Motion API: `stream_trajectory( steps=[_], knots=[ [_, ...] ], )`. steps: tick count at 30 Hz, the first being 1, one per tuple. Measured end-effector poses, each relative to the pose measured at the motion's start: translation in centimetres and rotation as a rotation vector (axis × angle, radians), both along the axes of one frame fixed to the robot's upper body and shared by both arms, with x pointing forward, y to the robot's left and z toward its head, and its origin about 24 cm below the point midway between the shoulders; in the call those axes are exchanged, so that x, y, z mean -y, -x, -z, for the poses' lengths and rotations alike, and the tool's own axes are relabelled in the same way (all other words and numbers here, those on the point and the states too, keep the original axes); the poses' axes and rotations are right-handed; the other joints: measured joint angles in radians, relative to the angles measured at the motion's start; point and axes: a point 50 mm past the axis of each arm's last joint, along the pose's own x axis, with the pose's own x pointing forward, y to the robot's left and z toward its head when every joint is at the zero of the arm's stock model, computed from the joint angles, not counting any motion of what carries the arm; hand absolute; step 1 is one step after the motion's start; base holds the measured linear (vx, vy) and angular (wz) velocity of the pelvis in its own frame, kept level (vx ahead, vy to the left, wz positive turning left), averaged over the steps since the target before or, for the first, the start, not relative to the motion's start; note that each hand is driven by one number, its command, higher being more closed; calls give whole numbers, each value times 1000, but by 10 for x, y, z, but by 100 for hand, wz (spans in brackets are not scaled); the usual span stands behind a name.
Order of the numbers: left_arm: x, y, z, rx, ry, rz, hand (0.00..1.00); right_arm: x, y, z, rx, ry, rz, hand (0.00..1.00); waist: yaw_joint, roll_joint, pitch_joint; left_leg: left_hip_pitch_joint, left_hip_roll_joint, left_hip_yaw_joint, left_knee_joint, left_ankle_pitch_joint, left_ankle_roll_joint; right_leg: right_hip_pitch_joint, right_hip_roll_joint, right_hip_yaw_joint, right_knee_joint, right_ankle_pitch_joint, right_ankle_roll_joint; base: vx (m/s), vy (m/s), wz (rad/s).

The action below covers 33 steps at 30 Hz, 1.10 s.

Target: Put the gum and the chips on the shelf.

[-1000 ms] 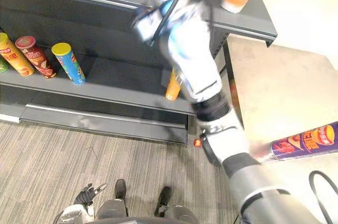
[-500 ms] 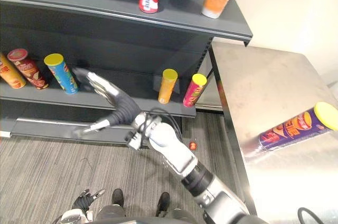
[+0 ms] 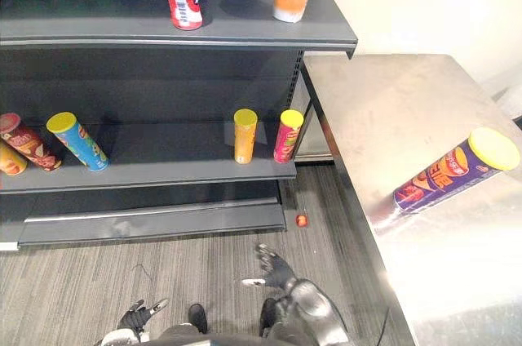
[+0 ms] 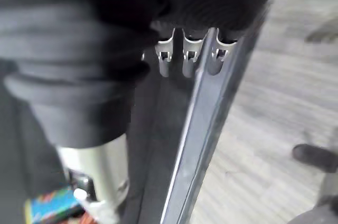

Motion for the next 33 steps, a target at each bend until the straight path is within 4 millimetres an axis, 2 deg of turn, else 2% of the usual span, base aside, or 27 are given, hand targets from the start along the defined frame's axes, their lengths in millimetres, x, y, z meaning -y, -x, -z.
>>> stream_trajectory(
  steps=[4,9,16,19,22,23,24,25,26,27,28,30,32,33],
  knots=[
    [0,0,0,1,6,0,0,38,31,28,-179,89,198,0,-8,7,0,4,-1,0,0,-1,4,4,-1,-1,0,-2,2,56,-2,1],
    [3,3,2,-4,24,-12,0,68,56,42,-303,90,470,0,-22,27,5,23,-10,0,0,-6,6,28,-9,-5,-9,-4,5,39,7,2],
    [6,6,4,-17,45,-23,0,78,83,50,-392,51,644,0,-27,42,1,35,-14,21,0,-22,2,28,-12,13,-7,-10,13,8,2,-7],
    [9,6,4,-10,63,-50,0,85,91,50,-404,24,764,0,-35,47,10,43,-15,57,1,-31,5,-24,-17,52,84,-49,20,13,29,-36],
    [8,4,4,5,77,-88,0,94,98,50,-407,18,877,0,-55,37,42,71,-27,125,3,-42,10,-76,-23,120,173,-70,25,3,61,-58],
    [7,2,3,9,75,-87,0,96,101,50,-406,16,911,0,-55,43,45,73,-31,159,1,-45,14,-94,-21,155,178,-65,32,-37,68,-98],
    [7,0,3,14,74,-85,0,98,101,49,-396,11,937,0,-54,37,48,69,-36,201,1,-54,19,-117,-16,193,180,-58,45,-50,81,-149],
    [5,-1,2,17,69,-84,0,99,99,47,-375,-6,976,0,-56,38,56,70,-42,288,1,-60,28,-150,-15,240,160,-50,67,-43,67,-153],
    [5,-2,1,22,67,-83,0,98,100,47,-373,-12,990,0,-56,28,62,70,-42,329,1,-63,35,-163,-29,213,143,-53,64,-63,80,-196],
    [6,-4,2,25,72,-86,0,95,100,48,-372,-29,1012,0,-57,38,66,68,-23,416,3,-70,48,-179,-47,91,138,-69,48,-55,79,-183],
    [5,-9,0,40,71,-96,0,89,102,50,-389,-41,1020,0,-58,53,84,82,17,475,4,-78,56,-188,-71,-69,208,-89,1,-28,77,-175],
    [2,-16,-3,66,62,-95,0,82,113,54,-442,-44,1040,0,-61,59,91,99,51,552,12,-69,41,-183,-115,-252,318,-102,-19,74,57,-133],
    [-4,-23,-7,103,59,-101,0,75,120,58,-501,-49,1044,0,-60,18,87,110,86,655,75,-91,28,-146,-198,-385,411,-102,-19,160,-62,-158],
    [-5,-27,-9,126,69,-108,0,74,121,59,-515,-50,1042,0,-60,-3,82,111,102,705,123,-111,13,-121,-230,-423,424,-53,-29,166,-146,-150]
  ],
)
